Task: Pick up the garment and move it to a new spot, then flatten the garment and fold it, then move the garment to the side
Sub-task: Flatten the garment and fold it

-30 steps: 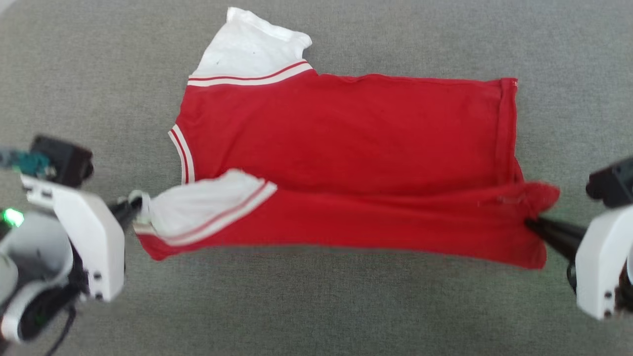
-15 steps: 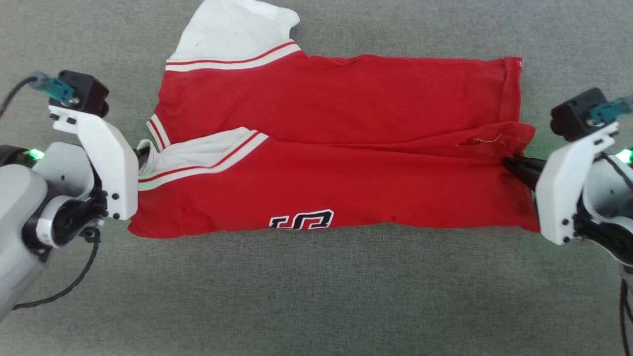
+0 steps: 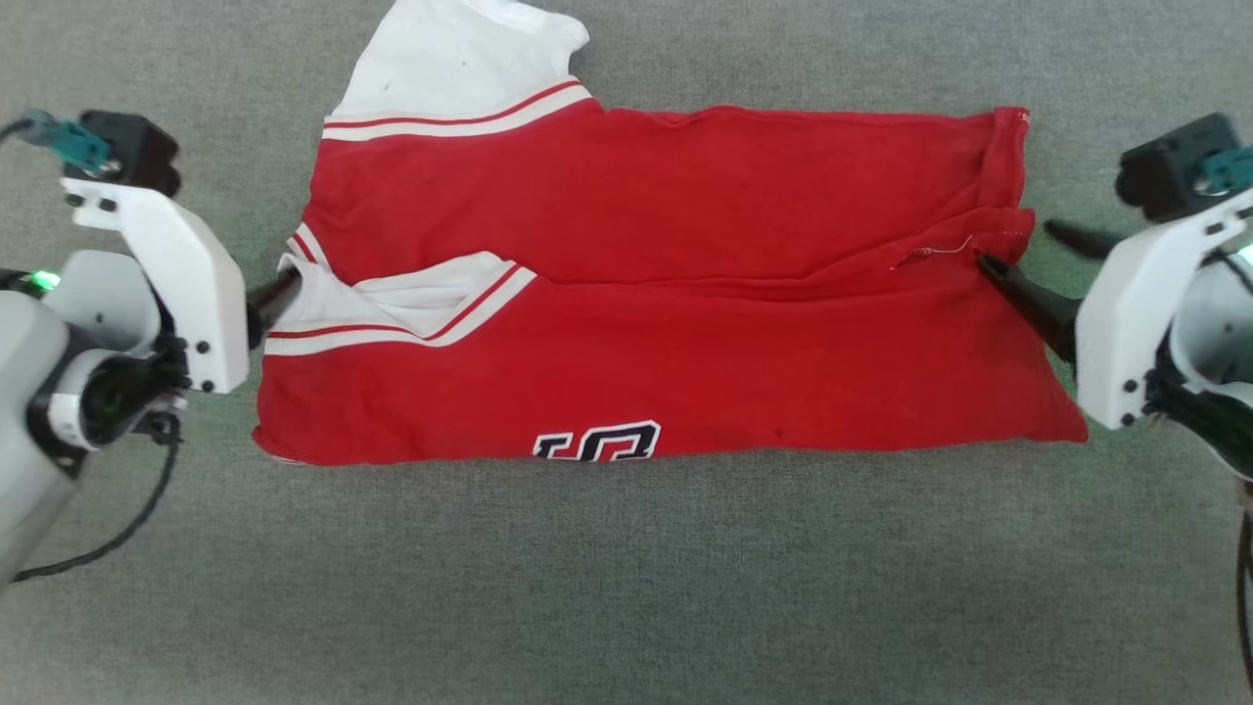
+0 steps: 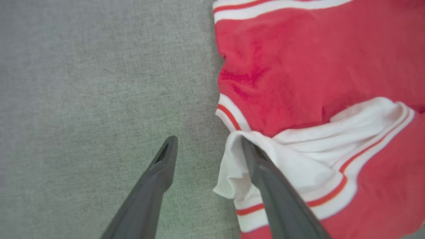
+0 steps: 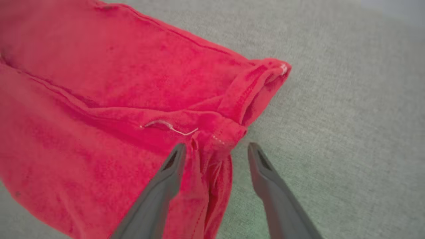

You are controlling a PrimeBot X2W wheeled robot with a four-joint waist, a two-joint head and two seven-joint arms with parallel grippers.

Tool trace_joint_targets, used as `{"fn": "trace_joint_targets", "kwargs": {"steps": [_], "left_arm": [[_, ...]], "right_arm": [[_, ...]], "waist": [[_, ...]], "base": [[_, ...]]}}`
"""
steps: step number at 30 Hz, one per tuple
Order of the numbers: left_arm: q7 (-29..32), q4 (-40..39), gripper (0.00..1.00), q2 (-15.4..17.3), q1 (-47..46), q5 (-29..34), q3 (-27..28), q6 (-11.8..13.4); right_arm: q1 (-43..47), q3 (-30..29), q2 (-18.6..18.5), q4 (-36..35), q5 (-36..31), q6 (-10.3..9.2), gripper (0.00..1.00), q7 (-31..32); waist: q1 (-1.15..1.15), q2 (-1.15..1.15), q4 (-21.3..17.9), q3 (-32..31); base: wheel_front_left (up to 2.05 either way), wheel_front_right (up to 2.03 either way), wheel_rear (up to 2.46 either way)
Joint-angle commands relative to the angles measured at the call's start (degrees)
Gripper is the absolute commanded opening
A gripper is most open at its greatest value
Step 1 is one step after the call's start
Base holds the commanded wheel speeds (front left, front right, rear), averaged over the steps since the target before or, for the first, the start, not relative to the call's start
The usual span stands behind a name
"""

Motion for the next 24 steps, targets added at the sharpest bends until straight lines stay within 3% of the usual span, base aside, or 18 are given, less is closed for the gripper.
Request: {"fn": "trace_joint_targets", "kwargs": {"steps": [1, 7, 14, 19, 24], "left_arm": [[0.0, -1.3, 1.00, 0.9, 0.8, -0.8, 0.5, 1.0], [2.2, -14.0, 1.00, 6.8, 5.0, -2.2, 1.2, 8.0], [2.3, -29.2, 1.00, 14.1, 10.5, -4.2, 2.6, 17.4], [1.7, -36.1, 1.00, 17.5, 13.9, -6.2, 3.5, 21.8], [1.8, -39.1, 1.00, 19.0, 15.7, -6.6, 3.1, 23.5]], "right_arm": [[1.1, -0.9, 0.1, -0.7, -0.4, -0.02, 1.00, -1.0], [5.0, -7.2, 2.2, -6.0, -2.8, -0.02, 1.00, -4.9], [9.9, -14.4, 8.3, -11.8, -6.8, -0.02, 1.00, -9.4], [13.8, -17.6, 11.6, -15.7, -8.6, -0.02, 1.00, -10.5], [16.7, -19.5, 13.7, -18.3, -9.4, -0.02, 1.00, -10.9]], "waist": [[0.00, 0.00, 0.0, -0.1], [0.00, 0.00, 0.1, -0.4], [0.00, 0.00, -0.7, 0.0], [0.00, 0.00, -1.3, 0.3], [0.00, 0.00, -1.6, 0.7]], "base": [[0.00, 0.00, 0.00], [0.00, 0.00, 0.00], [0.00, 0.00, 0.00], [0.00, 0.00, 0.00], [0.00, 0.00, 0.00]]}}
